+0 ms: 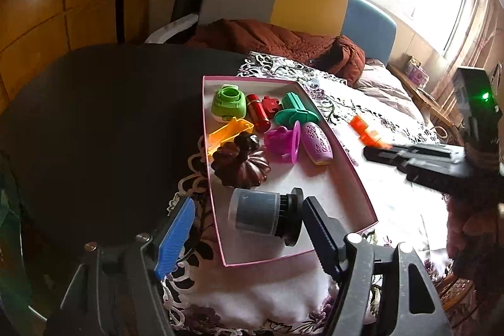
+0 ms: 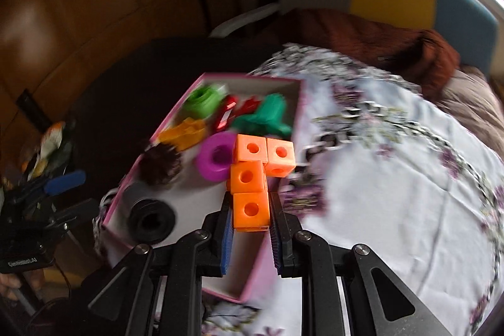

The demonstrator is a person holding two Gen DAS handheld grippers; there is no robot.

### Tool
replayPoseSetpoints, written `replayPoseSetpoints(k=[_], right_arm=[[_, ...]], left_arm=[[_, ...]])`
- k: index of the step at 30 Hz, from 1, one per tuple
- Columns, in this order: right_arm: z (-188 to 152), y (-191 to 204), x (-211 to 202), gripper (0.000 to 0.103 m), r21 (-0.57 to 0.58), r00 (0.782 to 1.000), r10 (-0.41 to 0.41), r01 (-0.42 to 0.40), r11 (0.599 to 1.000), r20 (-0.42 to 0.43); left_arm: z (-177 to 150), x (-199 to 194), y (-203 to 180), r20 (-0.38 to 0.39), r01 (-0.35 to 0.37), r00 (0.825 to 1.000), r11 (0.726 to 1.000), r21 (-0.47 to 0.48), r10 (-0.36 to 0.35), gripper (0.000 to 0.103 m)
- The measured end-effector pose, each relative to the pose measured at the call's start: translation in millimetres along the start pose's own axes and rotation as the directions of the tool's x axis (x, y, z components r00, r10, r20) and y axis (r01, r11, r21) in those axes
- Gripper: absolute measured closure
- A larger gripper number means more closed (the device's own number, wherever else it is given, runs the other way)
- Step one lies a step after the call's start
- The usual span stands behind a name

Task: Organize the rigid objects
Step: 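Carry the orange cubes into the tray with the right tool and release them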

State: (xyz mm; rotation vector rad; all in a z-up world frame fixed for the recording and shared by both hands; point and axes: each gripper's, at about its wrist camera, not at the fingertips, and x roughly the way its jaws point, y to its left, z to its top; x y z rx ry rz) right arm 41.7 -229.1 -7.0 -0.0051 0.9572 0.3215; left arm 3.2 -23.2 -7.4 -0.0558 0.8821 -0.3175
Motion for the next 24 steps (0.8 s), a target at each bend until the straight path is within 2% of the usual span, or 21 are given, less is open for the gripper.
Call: replayPoseSetpoints(k=[6,9,20,24], right_arm=[[-3,40,58,0.083,-0.1,0.99,0.016,-0.03,0.995,-0.14],[-6,48,81,0.082,-0.115,0.984,0.003,-0.023,0.993,-0.176],[-12,56,78,0.082,-0.176,0.982,-0.033,0.0,0.984,-0.183],[-13,53,76,0.082,-0.155,0.982,-0.05,0.021,0.988,-0.184]], left_arm=[[1,1,6,0.002,-0.018,1.0,1.0,-0.02,0.018,0.031],[0,3,6,-0.003,-0.024,1.0,1.0,-0.016,0.024,0.031],[-1,4,7,-0.001,-0.063,0.998,0.998,-0.012,0.063,0.031],[-1,4,7,-0.001,-0.078,0.997,0.997,-0.006,0.078,0.031]])
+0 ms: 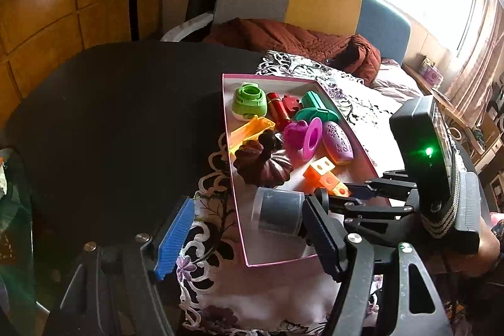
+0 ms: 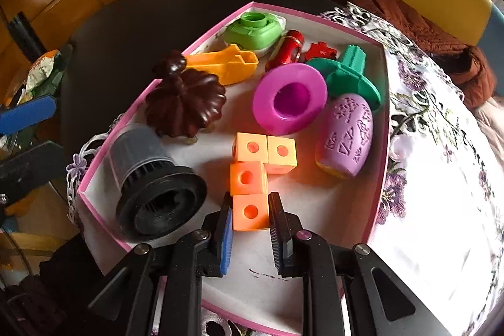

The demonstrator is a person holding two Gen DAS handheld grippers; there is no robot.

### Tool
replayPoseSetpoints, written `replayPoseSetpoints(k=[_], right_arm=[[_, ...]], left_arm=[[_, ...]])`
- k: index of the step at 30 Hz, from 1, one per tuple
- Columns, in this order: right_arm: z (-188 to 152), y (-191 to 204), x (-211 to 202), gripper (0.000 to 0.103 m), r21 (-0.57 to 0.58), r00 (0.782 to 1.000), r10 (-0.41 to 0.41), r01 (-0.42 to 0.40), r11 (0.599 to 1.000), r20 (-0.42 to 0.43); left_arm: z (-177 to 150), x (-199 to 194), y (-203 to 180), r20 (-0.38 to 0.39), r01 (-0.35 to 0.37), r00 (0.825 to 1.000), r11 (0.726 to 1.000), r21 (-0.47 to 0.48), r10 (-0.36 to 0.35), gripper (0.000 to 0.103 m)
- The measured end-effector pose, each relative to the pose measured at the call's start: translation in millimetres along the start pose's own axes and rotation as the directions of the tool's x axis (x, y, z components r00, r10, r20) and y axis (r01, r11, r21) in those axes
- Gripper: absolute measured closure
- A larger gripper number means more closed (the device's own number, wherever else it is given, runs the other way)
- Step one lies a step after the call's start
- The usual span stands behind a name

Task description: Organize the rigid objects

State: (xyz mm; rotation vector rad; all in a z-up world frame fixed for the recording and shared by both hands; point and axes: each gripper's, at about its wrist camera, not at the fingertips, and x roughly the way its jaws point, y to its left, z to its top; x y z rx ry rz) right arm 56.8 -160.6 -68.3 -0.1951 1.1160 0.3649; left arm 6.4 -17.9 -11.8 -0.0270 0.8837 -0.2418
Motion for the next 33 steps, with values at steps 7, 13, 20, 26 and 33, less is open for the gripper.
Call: replayPoseSetpoints(k=[7,13,20,26,33], right_arm=[[-3,-4,-6,0.064,0.051,0.999,0.0,-0.002,0.999,0.04],[-5,-8,-24,0.049,0.102,0.994,-0.003,-0.008,0.995,0.112],[-12,-13,-54,0.034,0.193,0.969,-0.107,0.063,0.979,0.224],[-29,-11,-76,0.023,0.285,0.925,-0.211,0.12,0.951,0.315],[-41,-8,-85,0.022,0.337,0.9,-0.266,0.145,0.93,0.346]], left_arm=[[-1,-3,-3,0.011,-0.02,1.0,1.0,0.005,0.02,0.031],[-1,-7,-6,0.027,-0.049,0.998,0.999,0.007,0.049,0.03],[-2,-16,-9,0.072,-0.135,0.988,0.991,-0.011,0.135,0.03],[-2,-32,-14,0.149,-0.181,0.971,0.983,-0.041,0.185,0.03],[-2,-39,-21,0.155,-0.219,0.961,0.973,-0.075,0.229,0.03]])
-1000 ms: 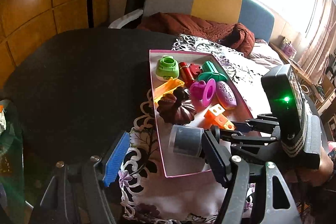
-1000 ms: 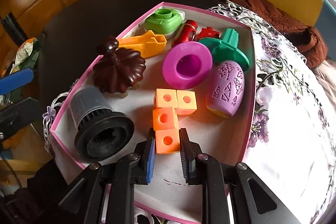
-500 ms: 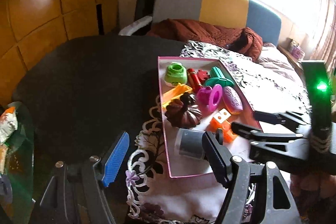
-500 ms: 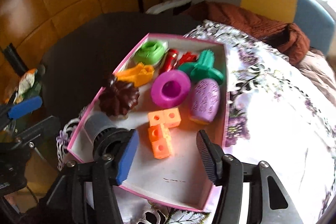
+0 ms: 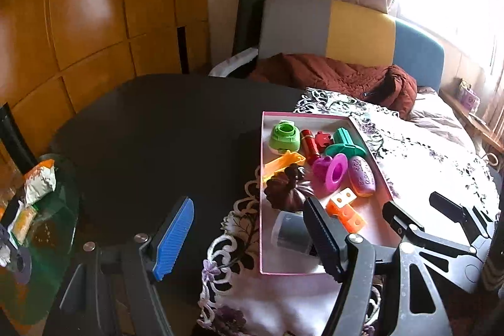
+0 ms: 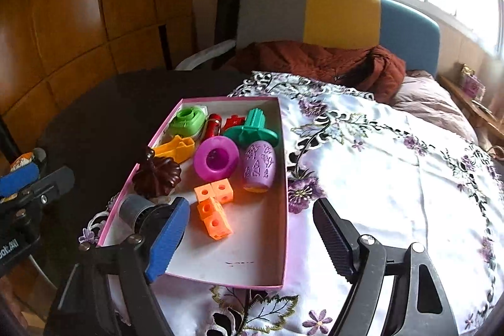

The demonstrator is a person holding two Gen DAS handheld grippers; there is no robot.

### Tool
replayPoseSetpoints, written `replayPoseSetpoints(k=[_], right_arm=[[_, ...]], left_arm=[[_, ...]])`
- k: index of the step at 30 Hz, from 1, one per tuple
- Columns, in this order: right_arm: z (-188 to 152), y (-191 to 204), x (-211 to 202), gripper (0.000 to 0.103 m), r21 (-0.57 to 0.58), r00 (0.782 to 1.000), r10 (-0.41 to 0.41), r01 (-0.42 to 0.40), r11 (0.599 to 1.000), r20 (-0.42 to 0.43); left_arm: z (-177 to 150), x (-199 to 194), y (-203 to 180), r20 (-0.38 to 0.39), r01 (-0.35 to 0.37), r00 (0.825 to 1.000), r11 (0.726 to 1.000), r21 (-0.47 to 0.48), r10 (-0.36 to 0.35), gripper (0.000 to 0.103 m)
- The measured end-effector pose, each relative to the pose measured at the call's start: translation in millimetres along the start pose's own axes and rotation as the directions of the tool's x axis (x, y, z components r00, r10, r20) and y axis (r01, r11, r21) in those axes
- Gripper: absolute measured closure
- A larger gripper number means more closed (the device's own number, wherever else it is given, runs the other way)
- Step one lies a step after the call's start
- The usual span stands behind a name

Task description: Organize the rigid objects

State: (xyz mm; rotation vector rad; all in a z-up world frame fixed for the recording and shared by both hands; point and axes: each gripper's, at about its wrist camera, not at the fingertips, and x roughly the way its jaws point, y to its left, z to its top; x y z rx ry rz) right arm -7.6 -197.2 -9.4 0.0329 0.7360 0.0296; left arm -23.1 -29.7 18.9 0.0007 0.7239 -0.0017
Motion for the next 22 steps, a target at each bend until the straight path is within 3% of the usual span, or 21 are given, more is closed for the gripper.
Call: replayPoseSetpoints(k=[11,18,22], right_arm=[[1,3,-11,0.02,0.004,0.999,0.011,-0.011,1.0,0.034],[0,4,-7,0.02,0.004,1.0,0.014,-0.014,1.0,0.02],[0,5,-5,0.02,0.005,1.0,0.015,-0.015,1.0,0.015]], left_arm=[[-1,-9,-3,0.029,-0.025,0.999,1.0,-0.002,0.025,0.03],[-1,-14,1,0.084,-0.027,0.996,1.0,-0.001,0.027,0.044],[0,-13,0,0.084,-0.026,0.996,1.0,0.01,0.025,0.045]])
